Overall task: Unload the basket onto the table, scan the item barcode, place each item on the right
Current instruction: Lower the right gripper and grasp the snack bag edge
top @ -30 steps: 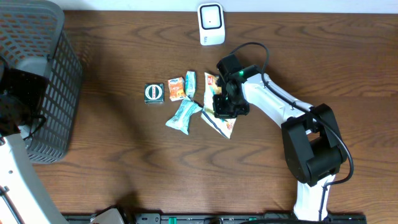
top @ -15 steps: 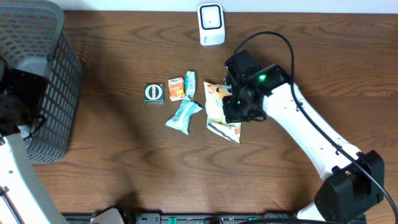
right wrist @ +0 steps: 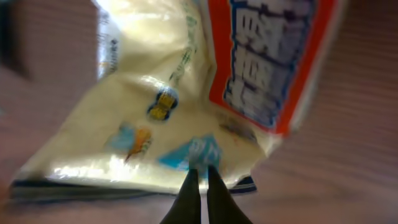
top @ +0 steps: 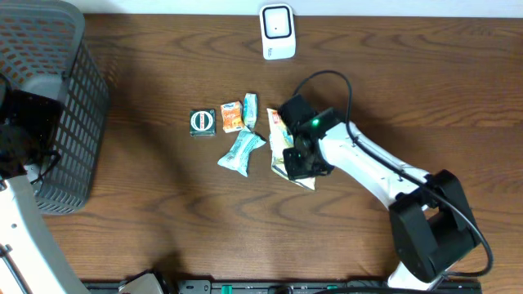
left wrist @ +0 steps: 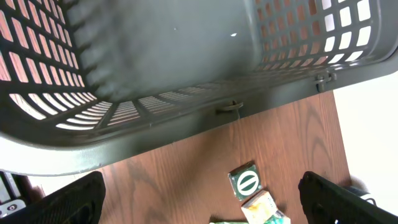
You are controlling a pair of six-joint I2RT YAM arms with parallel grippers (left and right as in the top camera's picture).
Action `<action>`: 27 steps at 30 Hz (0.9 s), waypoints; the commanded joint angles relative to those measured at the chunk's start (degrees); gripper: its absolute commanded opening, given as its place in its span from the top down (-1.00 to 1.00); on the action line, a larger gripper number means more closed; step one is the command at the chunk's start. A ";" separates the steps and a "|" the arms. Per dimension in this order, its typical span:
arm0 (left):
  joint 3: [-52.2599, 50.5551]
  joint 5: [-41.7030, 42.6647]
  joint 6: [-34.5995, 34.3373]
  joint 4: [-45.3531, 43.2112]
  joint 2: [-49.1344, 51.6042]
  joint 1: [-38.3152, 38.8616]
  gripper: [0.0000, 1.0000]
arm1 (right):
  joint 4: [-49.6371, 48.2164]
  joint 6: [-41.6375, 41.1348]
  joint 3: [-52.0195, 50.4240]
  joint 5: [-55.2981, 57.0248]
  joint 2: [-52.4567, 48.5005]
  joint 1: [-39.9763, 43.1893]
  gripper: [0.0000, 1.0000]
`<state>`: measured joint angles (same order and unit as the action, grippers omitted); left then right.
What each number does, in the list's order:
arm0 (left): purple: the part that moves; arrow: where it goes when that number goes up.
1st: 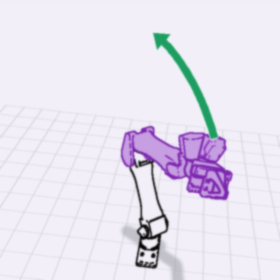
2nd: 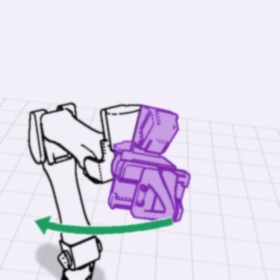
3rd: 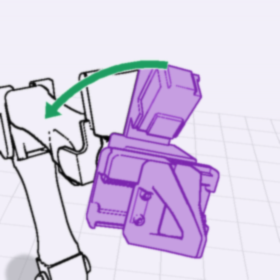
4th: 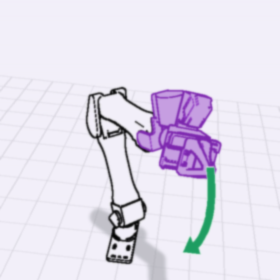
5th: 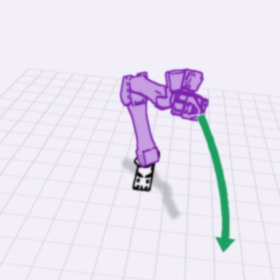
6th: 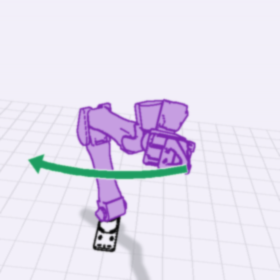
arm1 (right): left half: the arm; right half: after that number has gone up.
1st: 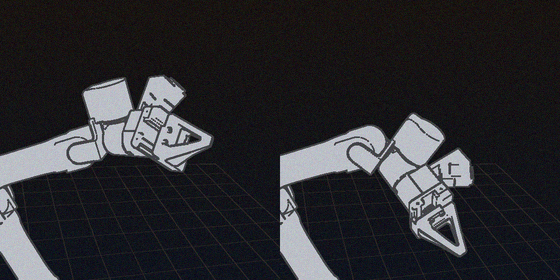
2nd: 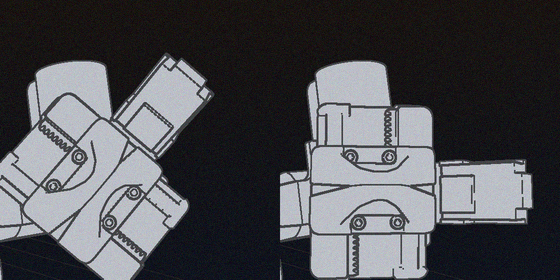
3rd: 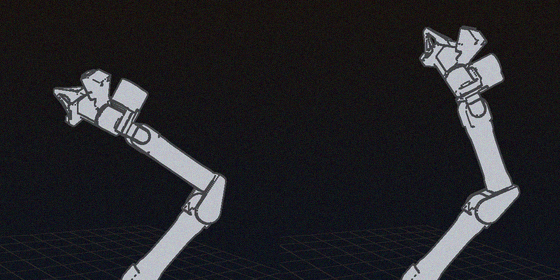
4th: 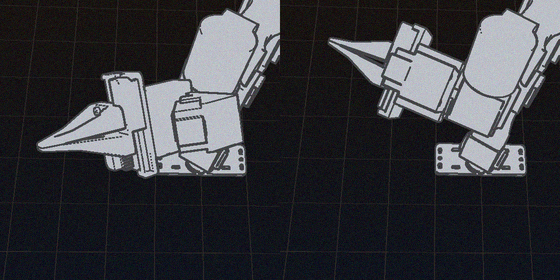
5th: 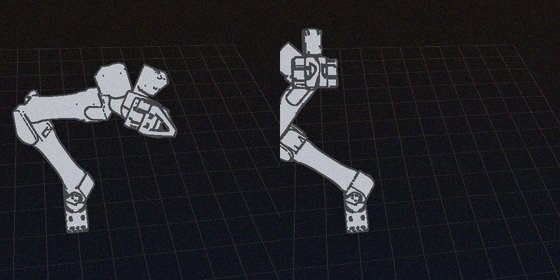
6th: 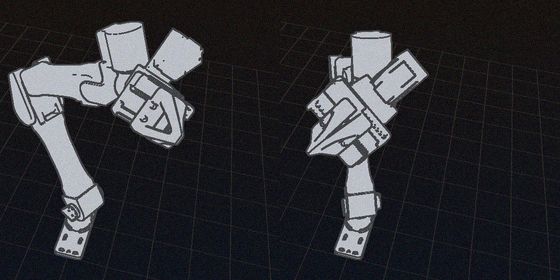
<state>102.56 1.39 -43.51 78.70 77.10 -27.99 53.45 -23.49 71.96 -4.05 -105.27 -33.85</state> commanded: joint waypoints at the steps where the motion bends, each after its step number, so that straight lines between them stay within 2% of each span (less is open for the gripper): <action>1: 0.15 -0.33 -0.11 0.15 0.00 -0.22 -0.95 | -1.92 -1.60 -4.13 -0.44 -0.39 -0.39 0.98; 7: 0.15 -0.33 -0.09 0.15 0.00 -0.22 -0.95 | 3.15 -2.29 -2.60 -0.33 -0.02 -0.09 0.98; 15: 0.15 -0.33 -0.09 0.15 0.00 -0.22 -0.95 | 19.39 -2.01 11.04 10.29 0.81 0.90 0.98; 22: 0.15 -0.33 -0.09 0.15 0.00 -0.22 -0.95 | 12.76 -2.01 13.60 16.70 0.79 1.38 0.97; 27: 0.15 -0.33 -0.11 0.15 0.00 -0.22 -0.95 | 4.85 -1.97 13.16 16.83 0.68 2.99 0.98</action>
<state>102.56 1.37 -43.51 78.65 77.10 -27.99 60.66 -25.04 84.79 10.09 -105.03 -32.10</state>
